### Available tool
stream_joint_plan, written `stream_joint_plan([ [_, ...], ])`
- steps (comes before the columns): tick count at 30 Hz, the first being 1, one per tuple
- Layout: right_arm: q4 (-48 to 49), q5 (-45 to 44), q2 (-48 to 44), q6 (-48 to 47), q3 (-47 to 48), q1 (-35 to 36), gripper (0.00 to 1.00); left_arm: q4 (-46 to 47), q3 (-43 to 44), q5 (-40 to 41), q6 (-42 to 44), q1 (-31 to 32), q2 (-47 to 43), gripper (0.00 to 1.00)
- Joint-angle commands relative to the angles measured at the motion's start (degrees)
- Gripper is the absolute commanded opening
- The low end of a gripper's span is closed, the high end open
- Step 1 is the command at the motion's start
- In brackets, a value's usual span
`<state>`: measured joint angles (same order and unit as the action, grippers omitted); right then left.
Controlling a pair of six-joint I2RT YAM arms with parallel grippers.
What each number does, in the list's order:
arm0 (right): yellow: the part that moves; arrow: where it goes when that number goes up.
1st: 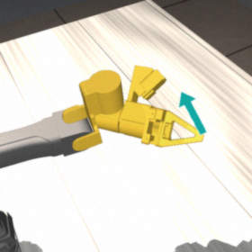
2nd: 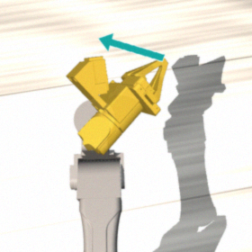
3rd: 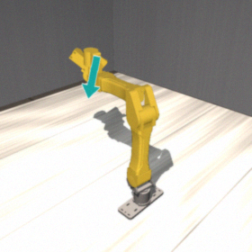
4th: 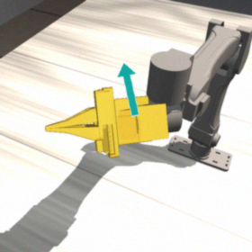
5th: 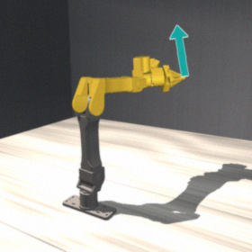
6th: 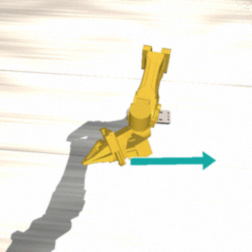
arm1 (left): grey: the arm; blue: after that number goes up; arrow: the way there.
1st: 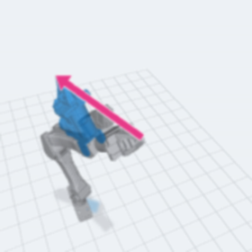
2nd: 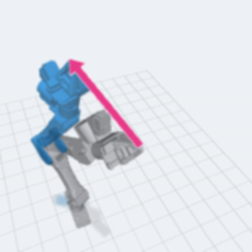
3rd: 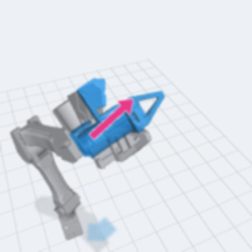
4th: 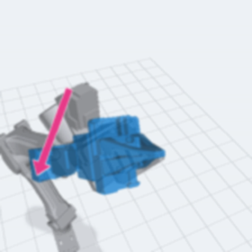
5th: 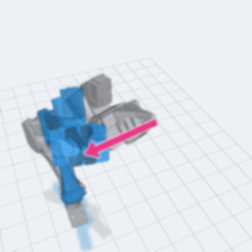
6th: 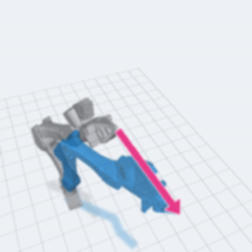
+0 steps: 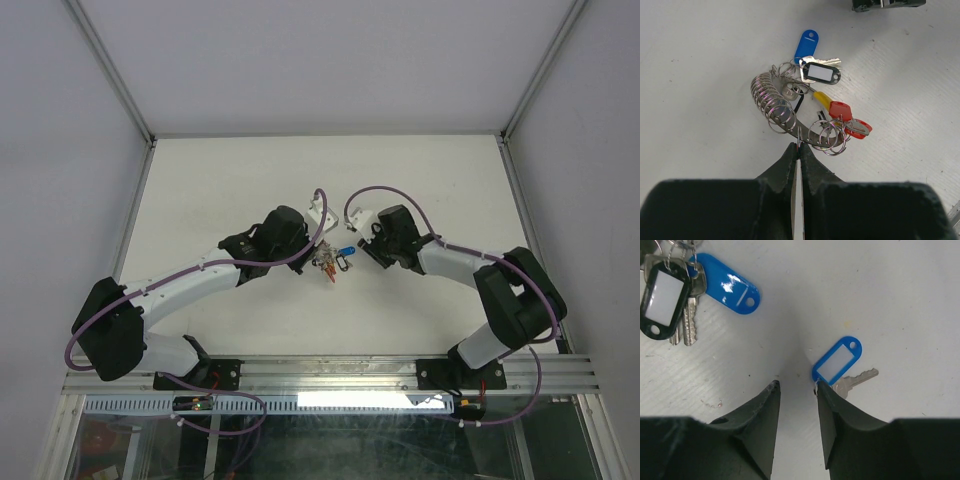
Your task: Put the keys on the keyring
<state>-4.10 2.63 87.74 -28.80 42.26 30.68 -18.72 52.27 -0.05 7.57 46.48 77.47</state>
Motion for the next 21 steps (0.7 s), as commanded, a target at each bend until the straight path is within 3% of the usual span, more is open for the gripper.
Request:
stream_joint_plan([
  [1, 0.3, -5.4, 1.9, -4.8, 2.9, 1.1, 0.37, 1.5, 1.9, -0.1, 0.9, -0.1, -2.2, 0.00],
  [14, -1.2, -9.4, 2.6, -7.0, 2.9, 1.9, 0.32, 1.4, 2.1, -0.7, 1.2, -0.1, -1.8, 0.00],
  [21, -1.5, -9.1, 3.0, -6.7, 3.0, 1.9, 0.23, 1.0, 2.5, -1.2, 1.4, -0.1, -1.2, 0.00],
])
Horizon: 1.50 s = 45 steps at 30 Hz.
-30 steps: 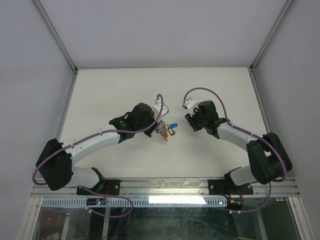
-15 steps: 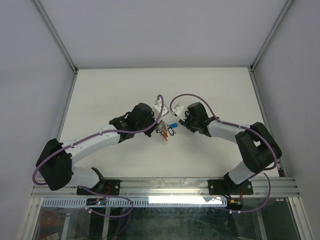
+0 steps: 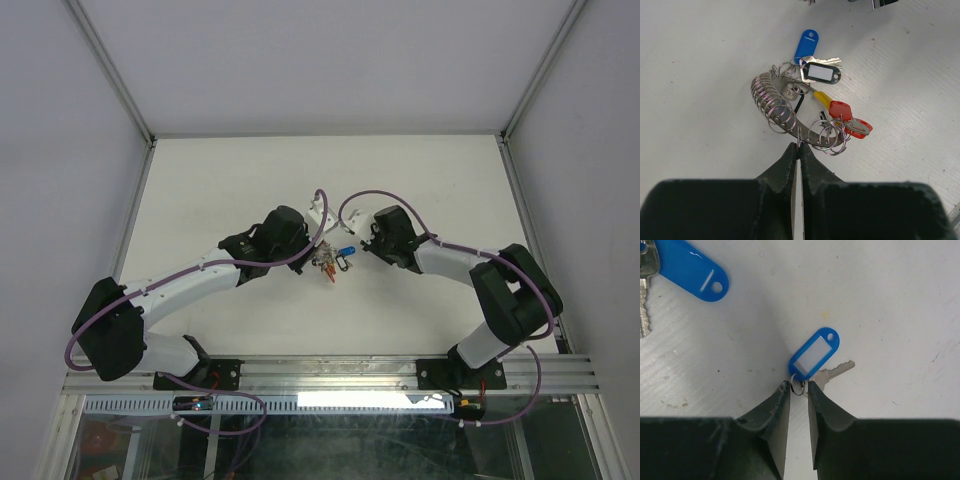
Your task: Put the keys on the keyring
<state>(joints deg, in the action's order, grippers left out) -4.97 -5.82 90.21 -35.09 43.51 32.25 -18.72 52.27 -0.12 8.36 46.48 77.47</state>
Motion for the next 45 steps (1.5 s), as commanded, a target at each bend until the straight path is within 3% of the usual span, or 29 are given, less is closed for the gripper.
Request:
stream_joint_plan([
  [1, -0.5, -0.4, 0.8, -0.2, 1.8, 0.3, 0.22, 1.0, 2.4, -1.1, 0.6, -0.1, -1.2, 0.00],
  [9, 2.3, 1.2, 2.0, 2.0, 1.3, 0.2, 0.00, 1.0, 2.2, -0.9, 0.6, -0.1, -1.6, 0.00],
  [19, 1.5, 4.7, -8.9, 13.3, 1.6, -0.4, 0.00, 1.1, 2.0, 0.3, 0.7, -0.1, -2.6, 0.00],
  [29, -13.8, 17.2, -16.1, 30.1, 7.7, -5.4, 0.00, 2.2, 1.3, 0.4, 0.4, -0.1, -3.5, 0.00],
  [41, -6.5, 38.8, -27.4, 37.3, 2.5, -6.6, 0.00, 8.1, -2.8, -2.5, 1.2, 0.3, -9.3, 0.00],
  [45, -1.3, 41.1, -29.2, 39.8, -0.5, -5.4, 0.00, 10.2, -4.3, -4.4, 2.4, 0.9, -10.2, 0.00],
])
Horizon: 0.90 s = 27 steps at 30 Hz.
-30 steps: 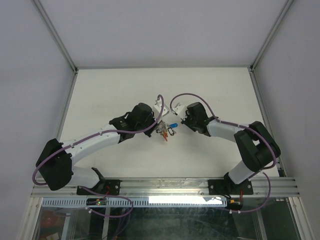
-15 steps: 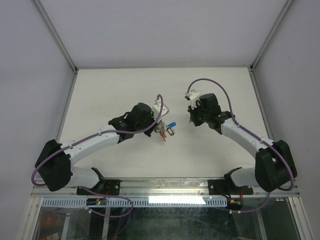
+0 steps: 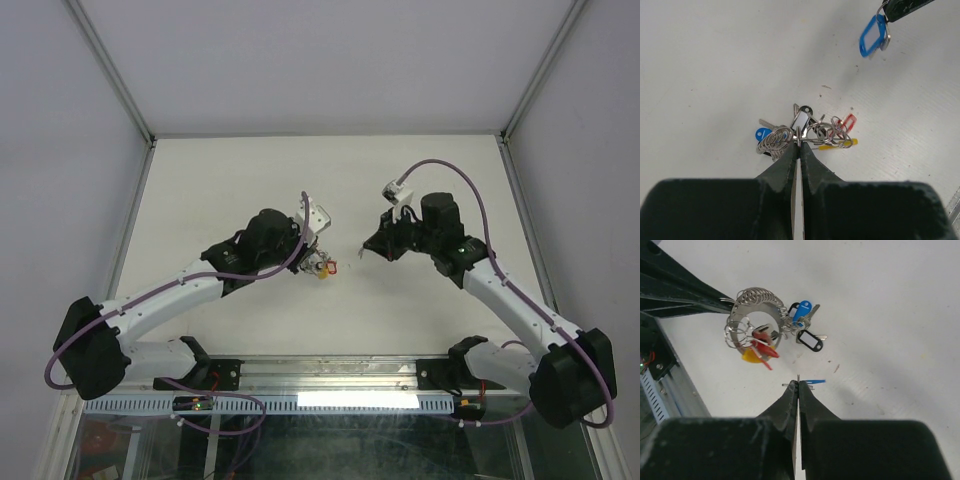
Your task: Put the keys on the keyring
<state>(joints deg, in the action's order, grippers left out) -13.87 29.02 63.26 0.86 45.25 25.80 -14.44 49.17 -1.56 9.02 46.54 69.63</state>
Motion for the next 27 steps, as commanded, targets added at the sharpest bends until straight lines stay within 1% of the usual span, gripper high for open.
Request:
stream_joint_plan([
  [1, 9.0, 5.9, -2.6, 4.1, -3.0, 2.1, 0.00, 6.4, -1.6, -2.9, 2.0, 1.0, -2.6, 0.00],
  [4, 12.2, 4.3, -3.5, 3.5, -5.2, 5.4, 0.00, 7.0, -2.4, -3.0, 2.7, 1.5, -2.7, 0.00],
  [8, 18.9, 2.9, -4.4, 1.9, -9.1, 8.5, 0.00, 8.3, -3.0, -2.7, 3.2, 1.8, -2.1, 0.00],
  [13, 32.6, 3.1, -5.1, 1.6, -15.2, 9.8, 0.00, 14.8, -7.0, 4.6, 3.2, 4.8, -2.3, 0.00],
  [17, 42.7, 1.8, -5.6, 2.7, -19.4, 10.1, 0.00, 20.8, -12.0, 5.7, 5.5, 6.4, -4.8, 0.00],
  [23, 52.4, 1.8, -4.3, -1.1, -24.2, 12.2, 0.00, 32.2, -20.6, 6.4, 10.7, 7.2, -9.3, 0.00],
  [25, 53.9, 1.7, -3.6, -2.9, -24.7, 13.4, 0.00, 33.2, -21.1, 7.4, 11.2, 7.3, -9.2, 0.00],
  [27, 55.8, 1.7, -2.7, -4.6, -25.2, 14.4, 0.00, 31.7, -19.8, 9.4, 11.0, 7.4, -8.0, 0.00],
])
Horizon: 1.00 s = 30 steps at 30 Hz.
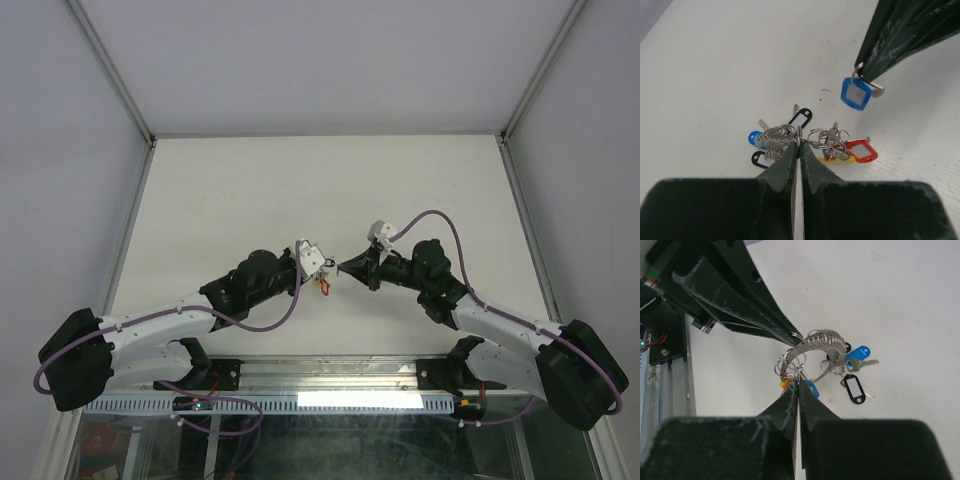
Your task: Put the keys on the keyring
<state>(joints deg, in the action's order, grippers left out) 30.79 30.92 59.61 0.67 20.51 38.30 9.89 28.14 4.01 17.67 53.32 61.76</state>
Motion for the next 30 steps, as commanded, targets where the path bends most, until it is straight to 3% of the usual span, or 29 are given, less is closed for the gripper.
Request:
stream_joint_plan([
  [1, 12.6, -0.2, 1.2, -5.2, -0.9, 2.3, 0.00, 6.1, 2.1, 4.3, 2.3, 0.6, 0.6, 0.00],
  [7, 16.7, -0.5, 3.7, -8.5, -1.3, 3.9, 0.00, 6.6, 1.6, 8.8, 4.7, 1.9, 1.2, 0.00],
  [15, 17.4, -2.9, 8.5, -12.6, 0.4, 5.5, 0.00, 6.1, 1.4, 8.3, 7.5, 2.3, 1.9, 0.00],
  [30, 25.3, -4.9, 15.0, -12.1, 3.3, 7.3, 0.00, 4.0, 2.2, 7.5, 8.1, 2.3, 2.8, 0.00],
])
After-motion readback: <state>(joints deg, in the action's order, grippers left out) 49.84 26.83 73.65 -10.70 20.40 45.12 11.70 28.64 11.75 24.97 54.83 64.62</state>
